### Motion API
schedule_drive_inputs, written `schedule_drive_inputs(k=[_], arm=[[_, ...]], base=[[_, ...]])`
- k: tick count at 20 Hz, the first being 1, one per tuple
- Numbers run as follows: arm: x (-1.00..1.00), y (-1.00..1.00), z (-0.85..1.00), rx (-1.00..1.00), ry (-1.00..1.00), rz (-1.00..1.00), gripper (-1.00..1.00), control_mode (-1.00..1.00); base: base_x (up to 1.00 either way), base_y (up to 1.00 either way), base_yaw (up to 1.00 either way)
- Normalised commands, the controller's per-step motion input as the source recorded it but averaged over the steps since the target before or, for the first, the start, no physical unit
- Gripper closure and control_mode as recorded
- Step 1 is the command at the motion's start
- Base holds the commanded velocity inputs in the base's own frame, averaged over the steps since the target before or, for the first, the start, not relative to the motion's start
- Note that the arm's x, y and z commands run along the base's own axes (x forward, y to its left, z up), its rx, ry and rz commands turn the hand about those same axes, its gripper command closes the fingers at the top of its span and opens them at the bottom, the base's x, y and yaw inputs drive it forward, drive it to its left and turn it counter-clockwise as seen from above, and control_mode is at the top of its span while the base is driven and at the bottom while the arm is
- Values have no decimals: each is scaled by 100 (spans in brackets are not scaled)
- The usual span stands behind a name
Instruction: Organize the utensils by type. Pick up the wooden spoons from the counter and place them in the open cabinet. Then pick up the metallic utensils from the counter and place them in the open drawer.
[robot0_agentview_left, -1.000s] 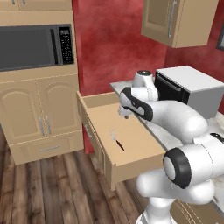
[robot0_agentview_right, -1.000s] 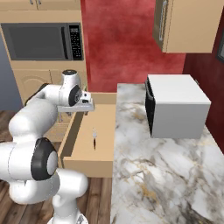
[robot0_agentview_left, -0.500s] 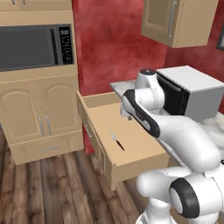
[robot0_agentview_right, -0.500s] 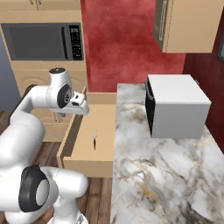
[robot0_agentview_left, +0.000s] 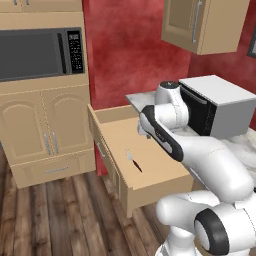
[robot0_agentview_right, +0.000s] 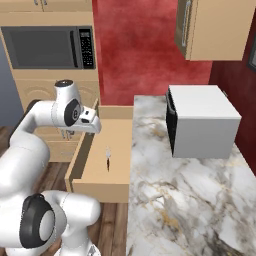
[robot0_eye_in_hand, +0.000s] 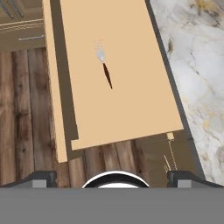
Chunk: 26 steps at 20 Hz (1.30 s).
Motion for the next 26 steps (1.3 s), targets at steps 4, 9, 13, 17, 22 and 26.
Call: schedule_drive_inputs(k=[4, 9, 13, 17, 22, 26], arm=[[-1, 0, 0, 0, 0, 0, -100, -100], [-30, 5, 0, 0, -5, 0, -100, 100], [0, 0, 0, 0, 0, 0, -100, 100], [0, 0, 0, 0, 0, 0, -100, 100], [0, 0, 0, 0, 0, 0, -100, 100], [0, 0, 0, 0, 0, 0, -100, 100]], base=[[0, 0, 0], [-28, 6, 0], [-69, 27, 0], [-47, 41, -6], [-29, 15, -48], [-13, 0, -94]])
